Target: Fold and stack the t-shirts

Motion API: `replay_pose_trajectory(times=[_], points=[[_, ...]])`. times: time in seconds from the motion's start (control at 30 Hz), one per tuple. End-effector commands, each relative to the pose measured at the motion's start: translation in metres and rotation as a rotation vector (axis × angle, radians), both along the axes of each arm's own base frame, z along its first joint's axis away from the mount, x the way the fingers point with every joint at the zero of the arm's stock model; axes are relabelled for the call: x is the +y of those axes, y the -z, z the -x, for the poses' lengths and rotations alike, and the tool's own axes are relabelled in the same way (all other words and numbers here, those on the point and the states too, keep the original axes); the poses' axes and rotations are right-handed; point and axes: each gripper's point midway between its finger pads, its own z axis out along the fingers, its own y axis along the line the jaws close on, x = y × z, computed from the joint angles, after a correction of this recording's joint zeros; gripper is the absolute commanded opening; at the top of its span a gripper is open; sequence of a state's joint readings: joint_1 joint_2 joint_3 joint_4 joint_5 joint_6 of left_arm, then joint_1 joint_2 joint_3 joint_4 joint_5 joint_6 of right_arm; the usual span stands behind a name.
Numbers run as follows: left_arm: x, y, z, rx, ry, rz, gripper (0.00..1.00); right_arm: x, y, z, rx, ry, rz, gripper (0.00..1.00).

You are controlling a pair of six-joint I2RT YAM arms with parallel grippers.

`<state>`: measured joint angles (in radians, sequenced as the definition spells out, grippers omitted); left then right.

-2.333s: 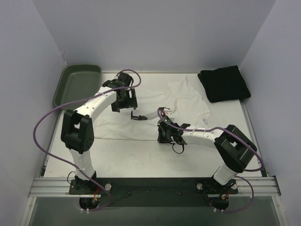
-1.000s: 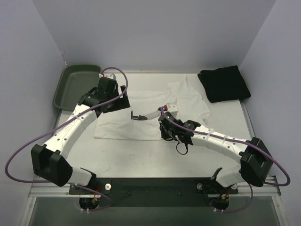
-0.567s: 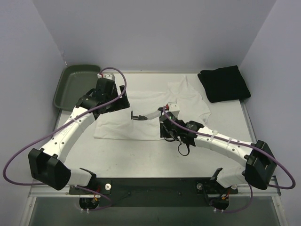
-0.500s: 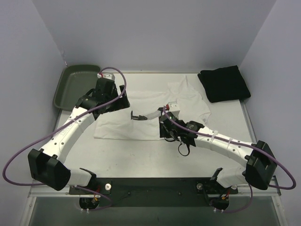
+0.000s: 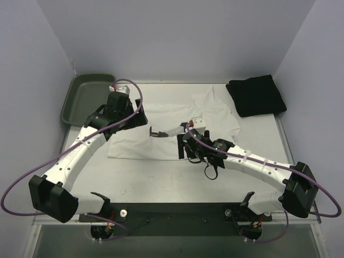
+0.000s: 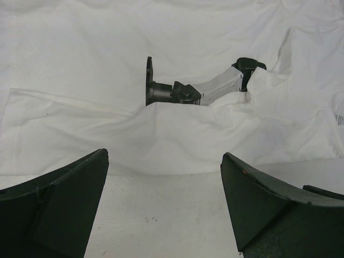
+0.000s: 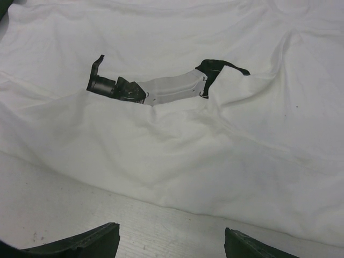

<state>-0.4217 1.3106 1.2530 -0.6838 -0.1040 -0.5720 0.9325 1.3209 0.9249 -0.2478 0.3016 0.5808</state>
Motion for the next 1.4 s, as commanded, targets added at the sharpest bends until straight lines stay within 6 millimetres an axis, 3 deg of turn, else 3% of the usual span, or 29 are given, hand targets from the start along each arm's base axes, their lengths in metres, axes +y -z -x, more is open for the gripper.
replay_pose_trajectory(times=[0.0,0.23,0.6,0.8,0.9,1.0,1.03,1.07,1.1,1.17,1.27,1.37], points=[[-0.001,-0.019,-0.005,-0.072,-0.005,0.038,0.96,0.0,-0.026,-0.004,-0.058,0.009,-0.004,0.8],[-0.001,-0.018,0.001,-0.074,0.003,0.049,0.95,0.0,-0.035,-0.003,-0.077,0.004,0.009,0.93],[0.002,-0.036,0.012,-0.135,0.014,0.083,0.96,0.001,-0.044,-0.001,-0.114,0.0,0.028,0.95],[0.005,-0.034,0.02,-0.125,0.013,0.077,0.96,-0.008,-0.049,-0.003,-0.141,0.019,0.066,0.95],[0.021,-0.034,0.024,-0.107,-0.037,0.021,0.96,-0.023,-0.082,-0.02,-0.209,0.065,0.134,0.99],[0.029,-0.022,0.027,-0.055,-0.074,0.026,0.96,-0.002,-0.115,-0.045,-0.21,0.031,0.103,1.0],[0.03,-0.016,0.028,-0.036,-0.078,0.033,0.96,0.009,-0.101,-0.052,-0.163,0.018,0.134,1.0],[0.029,-0.01,0.03,-0.018,-0.084,0.047,0.96,0.021,-0.109,-0.057,-0.15,0.007,0.105,1.0],[0.029,0.005,0.034,0.008,-0.083,0.048,0.96,0.029,-0.102,-0.059,-0.124,-0.004,0.102,1.0],[0.03,0.019,0.038,0.037,-0.096,0.066,0.96,0.046,-0.076,-0.063,-0.049,-0.025,0.103,1.0],[0.025,0.036,0.036,0.066,-0.089,0.093,0.96,0.049,-0.043,-0.076,0.015,0.014,0.132,1.0],[0.003,0.032,0.018,0.052,-0.027,0.156,0.96,0.026,-0.044,-0.097,0.013,0.112,0.115,1.0]])
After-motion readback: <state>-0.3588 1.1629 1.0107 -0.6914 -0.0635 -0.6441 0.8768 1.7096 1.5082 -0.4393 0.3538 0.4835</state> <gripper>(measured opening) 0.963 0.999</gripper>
